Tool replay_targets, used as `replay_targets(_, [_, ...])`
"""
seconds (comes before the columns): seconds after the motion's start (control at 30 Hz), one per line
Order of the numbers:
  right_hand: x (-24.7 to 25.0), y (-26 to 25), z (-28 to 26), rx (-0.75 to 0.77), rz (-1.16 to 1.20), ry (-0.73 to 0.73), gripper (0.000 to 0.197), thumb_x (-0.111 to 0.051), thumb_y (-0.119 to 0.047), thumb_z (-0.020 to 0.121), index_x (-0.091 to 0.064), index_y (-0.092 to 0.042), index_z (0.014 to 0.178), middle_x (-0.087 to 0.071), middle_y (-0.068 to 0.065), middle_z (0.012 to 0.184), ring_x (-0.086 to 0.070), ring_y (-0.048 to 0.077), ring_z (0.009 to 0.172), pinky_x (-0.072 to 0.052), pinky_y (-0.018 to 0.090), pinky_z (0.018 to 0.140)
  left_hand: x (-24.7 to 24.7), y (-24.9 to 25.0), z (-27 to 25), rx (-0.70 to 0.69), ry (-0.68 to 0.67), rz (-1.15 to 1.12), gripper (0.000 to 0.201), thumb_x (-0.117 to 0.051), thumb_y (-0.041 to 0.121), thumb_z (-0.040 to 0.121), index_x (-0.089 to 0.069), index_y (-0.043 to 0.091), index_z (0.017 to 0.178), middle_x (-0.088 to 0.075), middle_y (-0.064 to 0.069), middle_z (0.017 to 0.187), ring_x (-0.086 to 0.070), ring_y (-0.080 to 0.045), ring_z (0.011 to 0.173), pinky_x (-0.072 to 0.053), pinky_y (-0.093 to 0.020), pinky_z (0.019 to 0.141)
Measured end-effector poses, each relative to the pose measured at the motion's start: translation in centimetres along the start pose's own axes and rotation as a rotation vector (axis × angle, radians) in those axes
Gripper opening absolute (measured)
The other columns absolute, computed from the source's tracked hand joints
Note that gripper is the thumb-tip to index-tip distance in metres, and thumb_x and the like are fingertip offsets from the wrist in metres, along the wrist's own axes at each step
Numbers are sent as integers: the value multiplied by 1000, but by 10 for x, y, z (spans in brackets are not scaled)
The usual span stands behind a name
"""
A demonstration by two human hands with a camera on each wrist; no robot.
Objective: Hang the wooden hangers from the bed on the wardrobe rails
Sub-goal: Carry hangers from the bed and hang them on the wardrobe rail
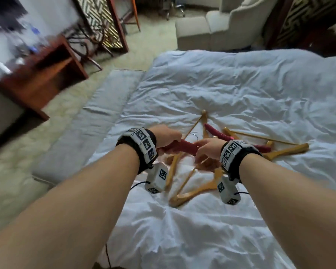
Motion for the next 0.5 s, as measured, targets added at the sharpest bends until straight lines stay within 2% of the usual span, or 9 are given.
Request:
replay_targets(0.03, [-12,-20,-7,38,-38,-25,35,-55,-9,88,-62,-25,118,-74,19,90,-71,33,75,-58,51,77,17,-1,-20,-8,23,-15,40,-52,24,91,-66,-4,115,-71,-10,73,-46,-14,39,-27,-17,39])
replay_targets(0.07, [-25,-39,-13,74,-75,-43,32,-55,-11,90,-63,-27,117,-73,16,89,-71,32,75,-59,47,76,33,-4,-42,-12,50,-42,40,-51,24,90,-66,-3,115,-71,-10,74,-45,-14,41,-26,-17,40])
replay_targets(0.17, [-78,-96,-28,180,-168,-112,31,-52,-15,92,-62,-32,117,-73,8,84,-73,29,75,-59,40,72,82,-27,-111,11,226,-83,30,-48,22,92,-67,-1,92,-65,-3,57,-40,-11,36,-24,-17,39])
replay_targets(0.23, [-124,-130,-38,248,-239,-185,33,-50,-14,92,-61,-32,118,-72,8,88,-73,29,78,-59,39,74,109,-55,-155,28,366,-141,28,-48,22,91,-66,1,86,-64,-3,57,-40,-12,36,-25,-17,39])
replay_targets(0.27, [-150,-145,-44,279,-278,-222,33,-49,-13,92,-61,-32,117,-72,9,90,-72,29,78,-57,40,76,120,-72,-176,38,422,-182,27,-49,23,91,-65,2,85,-65,-5,60,-41,-12,38,-25,-17,39])
replay_targets(0.37, [-234,-179,-70,357,-398,-339,29,-50,-12,93,-61,-31,112,-72,11,93,-71,29,78,-56,42,79,140,-138,-240,115,548,-329,26,-46,24,93,-59,5,81,-59,-1,53,-41,-10,36,-24,-15,37])
replay_targets(0.5, [-358,-188,-121,435,-554,-509,28,-50,-11,92,-63,-26,111,-72,11,90,-70,29,78,-56,45,84,136,-234,-337,240,673,-529,24,-46,31,92,-55,11,82,-53,-1,60,-40,-11,42,-22,-17,43])
Point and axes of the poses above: each hand's wrist, its own z-axis towards the middle knuckle, its own x-axis out of the back of the hand, y = z × x, the point moved 6 cm from there along z, towards the middle knuckle
